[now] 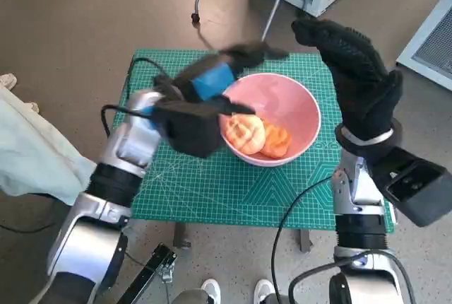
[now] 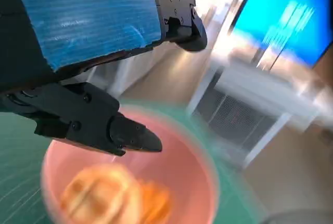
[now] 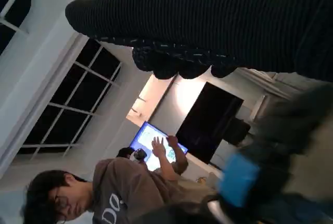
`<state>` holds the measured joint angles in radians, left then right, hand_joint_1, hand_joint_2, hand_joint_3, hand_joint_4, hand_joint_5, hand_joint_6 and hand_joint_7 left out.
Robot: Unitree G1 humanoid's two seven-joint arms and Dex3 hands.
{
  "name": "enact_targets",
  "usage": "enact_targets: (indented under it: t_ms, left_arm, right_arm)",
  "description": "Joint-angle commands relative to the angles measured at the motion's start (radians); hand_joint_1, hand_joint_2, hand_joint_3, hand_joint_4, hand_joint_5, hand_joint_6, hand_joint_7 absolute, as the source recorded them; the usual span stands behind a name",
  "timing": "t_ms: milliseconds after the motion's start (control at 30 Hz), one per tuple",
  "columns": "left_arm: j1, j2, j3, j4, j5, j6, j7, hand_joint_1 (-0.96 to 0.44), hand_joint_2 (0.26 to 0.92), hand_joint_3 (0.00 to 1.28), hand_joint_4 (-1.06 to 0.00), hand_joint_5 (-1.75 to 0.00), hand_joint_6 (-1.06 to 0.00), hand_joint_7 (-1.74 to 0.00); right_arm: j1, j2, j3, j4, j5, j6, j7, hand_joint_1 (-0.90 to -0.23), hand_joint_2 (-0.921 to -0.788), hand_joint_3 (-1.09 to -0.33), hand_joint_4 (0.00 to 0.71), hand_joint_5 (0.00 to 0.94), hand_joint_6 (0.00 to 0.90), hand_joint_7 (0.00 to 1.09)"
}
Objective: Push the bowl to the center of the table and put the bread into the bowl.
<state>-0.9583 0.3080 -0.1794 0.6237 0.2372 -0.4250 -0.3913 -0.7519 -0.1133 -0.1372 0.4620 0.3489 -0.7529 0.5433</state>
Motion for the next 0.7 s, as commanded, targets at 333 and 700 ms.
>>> enact_targets:
  t_ms: [333,700]
  left_arm:
    - [0.272,-0.134,0.227,-0.368,-0.381,-0.003,0.120,-0.34,0.921,0.18,-0.39,-0.09,-0.26,-0.51]
    - [0.363,-0.113,0.243,-0.529,-0.356,0.021,0.145,-0.40,0.921,0.30,-0.33,-0.06,-0.12,-0.69]
  right_arm:
    - [0.003,0.011,-0.006,-0.003,-0.047,0.002,-0.083,-0.657,-0.921,-0.731,0.318,0.010,-0.001,0.86]
    - [0.008,0.014,0.010,-0.052,-0.074,0.049,-0.140,-0.646,-0.921,-0.736,0.314,0.007,0.001,0.85]
